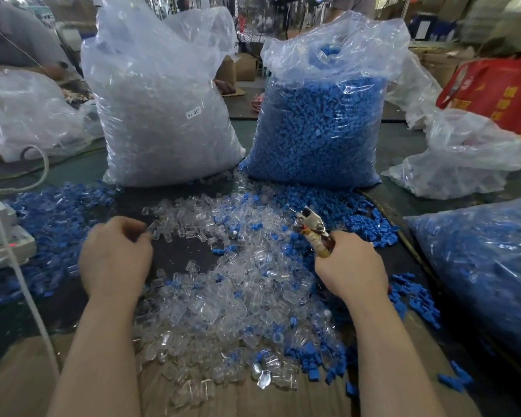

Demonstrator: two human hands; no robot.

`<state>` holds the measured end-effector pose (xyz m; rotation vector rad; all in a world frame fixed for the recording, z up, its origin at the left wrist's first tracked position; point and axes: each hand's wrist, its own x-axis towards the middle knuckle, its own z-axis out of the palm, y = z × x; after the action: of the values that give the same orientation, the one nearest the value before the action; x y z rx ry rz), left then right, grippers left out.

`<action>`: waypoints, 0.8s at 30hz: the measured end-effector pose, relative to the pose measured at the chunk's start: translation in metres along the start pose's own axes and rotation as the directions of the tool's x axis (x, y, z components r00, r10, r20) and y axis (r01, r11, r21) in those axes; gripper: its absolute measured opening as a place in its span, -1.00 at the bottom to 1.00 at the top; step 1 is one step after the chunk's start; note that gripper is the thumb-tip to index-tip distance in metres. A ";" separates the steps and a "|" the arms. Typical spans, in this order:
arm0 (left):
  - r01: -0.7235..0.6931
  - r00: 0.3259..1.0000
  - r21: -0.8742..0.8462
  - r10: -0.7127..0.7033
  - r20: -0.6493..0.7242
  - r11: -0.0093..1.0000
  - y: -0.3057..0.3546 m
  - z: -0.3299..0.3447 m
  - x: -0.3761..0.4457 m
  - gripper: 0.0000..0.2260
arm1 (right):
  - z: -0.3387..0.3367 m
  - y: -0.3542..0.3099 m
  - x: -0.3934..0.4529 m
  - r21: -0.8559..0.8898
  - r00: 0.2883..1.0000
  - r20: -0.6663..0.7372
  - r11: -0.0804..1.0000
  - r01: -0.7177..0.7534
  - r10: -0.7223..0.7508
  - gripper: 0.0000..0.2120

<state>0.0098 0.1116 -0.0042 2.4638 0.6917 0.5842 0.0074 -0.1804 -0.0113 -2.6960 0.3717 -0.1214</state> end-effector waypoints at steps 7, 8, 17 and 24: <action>-0.211 0.906 -0.132 0.245 0.345 0.969 0.039 0.021 -0.025 -0.93 | 0.003 0.000 -0.002 -0.039 1.000 -0.004 0.999 -0.026 0.025 -0.85; -0.253 0.891 -0.102 0.272 0.364 0.962 0.041 0.024 -0.027 -0.91 | 0.003 0.000 -0.002 -0.040 1.000 0.001 0.999 -0.031 0.031 -0.86; -0.385 0.778 -0.073 0.366 0.510 0.920 0.047 0.035 -0.033 -0.82 | 0.004 0.001 0.002 -0.031 0.990 0.136 0.999 -0.025 0.029 -0.85; -0.371 0.775 -0.105 0.370 0.513 0.923 0.049 0.036 -0.034 -0.88 | 0.005 -0.002 0.000 -0.028 0.994 0.098 0.999 -0.038 0.040 -0.79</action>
<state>0.0194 0.0429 -0.0129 2.6017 -0.0207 0.0149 0.0085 -0.1768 -0.0153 -2.7067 0.3981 0.0274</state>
